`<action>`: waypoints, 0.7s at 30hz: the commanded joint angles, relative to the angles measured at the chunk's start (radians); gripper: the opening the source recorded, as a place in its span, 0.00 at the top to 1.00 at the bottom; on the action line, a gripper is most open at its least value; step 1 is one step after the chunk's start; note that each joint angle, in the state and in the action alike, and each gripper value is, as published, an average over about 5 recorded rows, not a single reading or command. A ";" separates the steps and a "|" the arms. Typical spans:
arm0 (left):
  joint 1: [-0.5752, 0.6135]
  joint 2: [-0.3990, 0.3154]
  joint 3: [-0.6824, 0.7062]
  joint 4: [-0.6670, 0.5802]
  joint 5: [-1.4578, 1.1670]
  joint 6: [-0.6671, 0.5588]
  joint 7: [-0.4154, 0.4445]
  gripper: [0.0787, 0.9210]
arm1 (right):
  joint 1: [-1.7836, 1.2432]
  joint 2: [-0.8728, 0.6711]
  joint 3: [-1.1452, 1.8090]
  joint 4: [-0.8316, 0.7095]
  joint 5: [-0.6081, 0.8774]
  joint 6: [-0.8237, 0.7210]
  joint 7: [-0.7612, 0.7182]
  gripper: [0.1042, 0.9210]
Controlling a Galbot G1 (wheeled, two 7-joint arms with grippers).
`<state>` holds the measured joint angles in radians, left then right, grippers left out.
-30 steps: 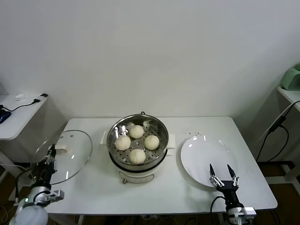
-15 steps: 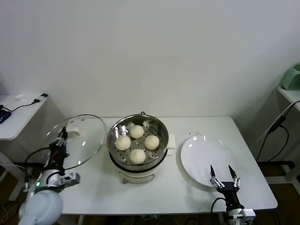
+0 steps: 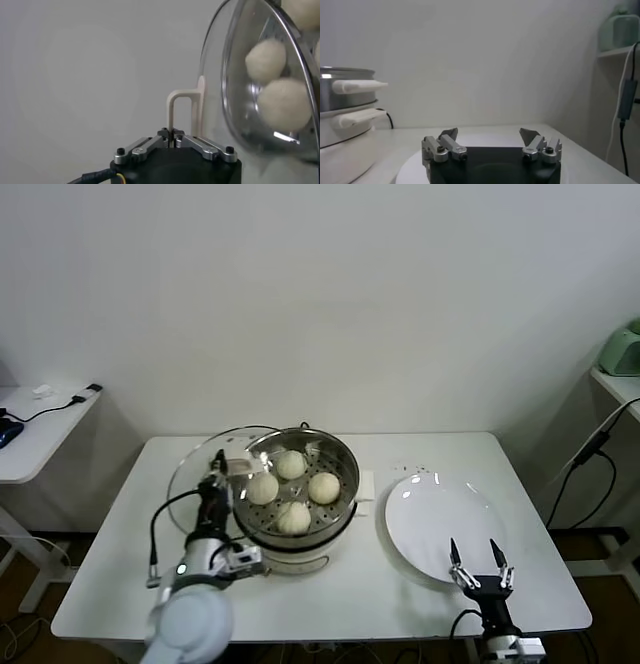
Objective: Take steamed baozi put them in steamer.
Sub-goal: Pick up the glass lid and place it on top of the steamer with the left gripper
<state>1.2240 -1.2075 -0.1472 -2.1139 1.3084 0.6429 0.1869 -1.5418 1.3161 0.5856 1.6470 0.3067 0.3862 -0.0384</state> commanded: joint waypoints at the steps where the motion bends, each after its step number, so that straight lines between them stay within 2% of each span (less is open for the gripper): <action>1: -0.156 -0.163 0.248 0.112 0.166 0.094 0.053 0.94 | -0.006 0.000 0.003 -0.001 -0.005 0.033 0.005 0.12; 10: -0.173 -0.227 0.275 0.218 0.189 0.096 0.017 0.94 | -0.007 -0.006 0.013 -0.003 0.017 0.042 0.012 0.12; 21: -0.173 -0.202 0.224 0.288 0.214 0.088 -0.004 0.94 | 0.012 0.000 0.019 -0.023 0.013 0.079 0.038 0.12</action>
<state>1.0725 -1.3860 0.0701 -1.9067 1.4864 0.7203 0.1919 -1.5373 1.3142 0.6037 1.6332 0.3198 0.4436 -0.0106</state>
